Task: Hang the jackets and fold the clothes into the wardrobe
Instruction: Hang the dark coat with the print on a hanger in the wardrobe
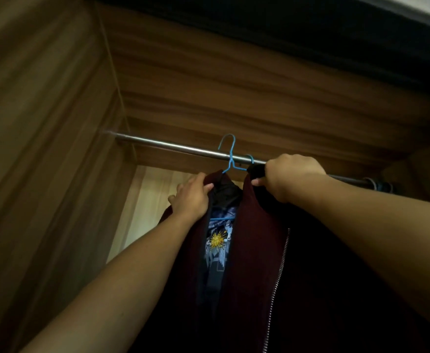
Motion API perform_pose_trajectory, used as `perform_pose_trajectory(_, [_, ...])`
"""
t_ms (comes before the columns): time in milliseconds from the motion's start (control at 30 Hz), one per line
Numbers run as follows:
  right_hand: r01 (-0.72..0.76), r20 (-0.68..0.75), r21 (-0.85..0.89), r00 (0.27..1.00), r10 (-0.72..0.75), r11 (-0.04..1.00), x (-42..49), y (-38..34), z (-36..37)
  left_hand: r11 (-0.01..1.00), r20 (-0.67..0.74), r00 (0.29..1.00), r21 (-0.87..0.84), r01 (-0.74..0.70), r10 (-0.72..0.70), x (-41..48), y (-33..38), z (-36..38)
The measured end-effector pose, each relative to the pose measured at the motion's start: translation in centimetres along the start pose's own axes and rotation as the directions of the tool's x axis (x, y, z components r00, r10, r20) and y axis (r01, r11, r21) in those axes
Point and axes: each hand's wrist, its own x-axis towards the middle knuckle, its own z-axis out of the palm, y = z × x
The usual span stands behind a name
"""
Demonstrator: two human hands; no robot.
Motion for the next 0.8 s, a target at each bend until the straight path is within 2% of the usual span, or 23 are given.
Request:
perform_pose_trajectory(267, [0.053,0.079,-0.143,0.996,-0.042,0.988,0.6,-2.0,-0.1,0.994,0.114,0.993,-0.102,0.048,-0.036,-0.6,-2.2,3.0])
perform_pose_trajectory(467, [0.101,0.068,-0.158,0.993,-0.092,0.982,-0.1,-2.5,1.5,0.984,0.009,0.994,-0.143,0.105,-0.105,-3.7,-3.5,3.9])
perform_pose_trajectory(800, [0.051,0.144,-0.199,0.989,-0.022,0.979,1.2,-0.7,3.2,0.95,0.183,0.976,-0.265,0.166,-0.119,-3.5,-1.3,7.5])
